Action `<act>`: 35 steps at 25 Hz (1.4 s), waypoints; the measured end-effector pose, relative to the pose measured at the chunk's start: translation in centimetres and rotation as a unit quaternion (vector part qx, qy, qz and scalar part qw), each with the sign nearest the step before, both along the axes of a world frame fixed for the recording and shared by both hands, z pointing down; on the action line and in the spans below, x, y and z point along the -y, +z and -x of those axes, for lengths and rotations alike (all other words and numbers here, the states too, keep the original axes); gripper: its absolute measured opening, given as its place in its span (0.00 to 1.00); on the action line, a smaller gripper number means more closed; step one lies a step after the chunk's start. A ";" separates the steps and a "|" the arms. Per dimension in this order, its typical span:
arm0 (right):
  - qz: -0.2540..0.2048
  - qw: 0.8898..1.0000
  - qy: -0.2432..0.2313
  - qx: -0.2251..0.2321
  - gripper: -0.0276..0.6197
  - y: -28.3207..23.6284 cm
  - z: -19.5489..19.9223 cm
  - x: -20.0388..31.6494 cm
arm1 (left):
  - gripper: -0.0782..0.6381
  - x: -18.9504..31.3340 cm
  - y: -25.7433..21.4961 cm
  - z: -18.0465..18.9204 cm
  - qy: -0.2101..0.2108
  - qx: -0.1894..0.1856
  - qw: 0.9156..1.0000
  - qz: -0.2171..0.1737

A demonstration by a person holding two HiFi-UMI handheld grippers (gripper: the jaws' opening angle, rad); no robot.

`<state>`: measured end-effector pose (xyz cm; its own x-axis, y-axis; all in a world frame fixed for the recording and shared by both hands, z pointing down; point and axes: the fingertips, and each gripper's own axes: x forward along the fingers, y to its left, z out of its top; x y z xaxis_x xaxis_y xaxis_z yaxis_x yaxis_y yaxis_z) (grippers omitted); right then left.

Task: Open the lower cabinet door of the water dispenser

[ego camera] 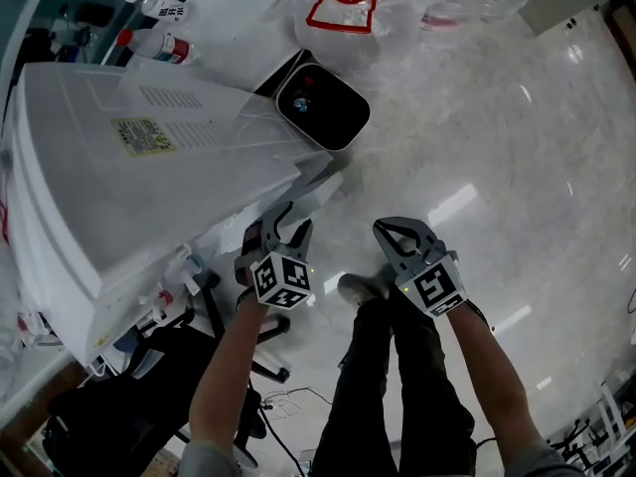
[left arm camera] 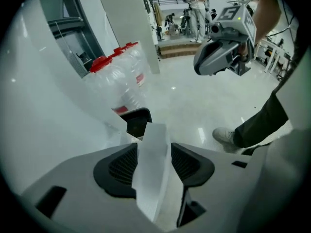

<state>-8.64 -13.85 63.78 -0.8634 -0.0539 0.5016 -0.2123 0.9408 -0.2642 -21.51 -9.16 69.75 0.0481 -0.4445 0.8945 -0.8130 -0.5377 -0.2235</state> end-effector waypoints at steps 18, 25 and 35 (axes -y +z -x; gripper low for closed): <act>0.067 0.996 0.049 0.014 0.06 1.1 -4.2 -5.3 | 0.40 -1.6 2.4 -1.4 0.073 0.041 0.995 0.062; 0.092 0.989 0.116 0.021 0.06 0.8 -5.0 -10.8 | 0.39 -5.2 2.5 -4.0 0.164 0.043 0.983 0.065; 0.122 0.974 0.190 0.035 0.06 1.0 -4.0 -19.1 | 0.39 -11.9 2.5 -6.5 0.287 0.050 0.956 0.047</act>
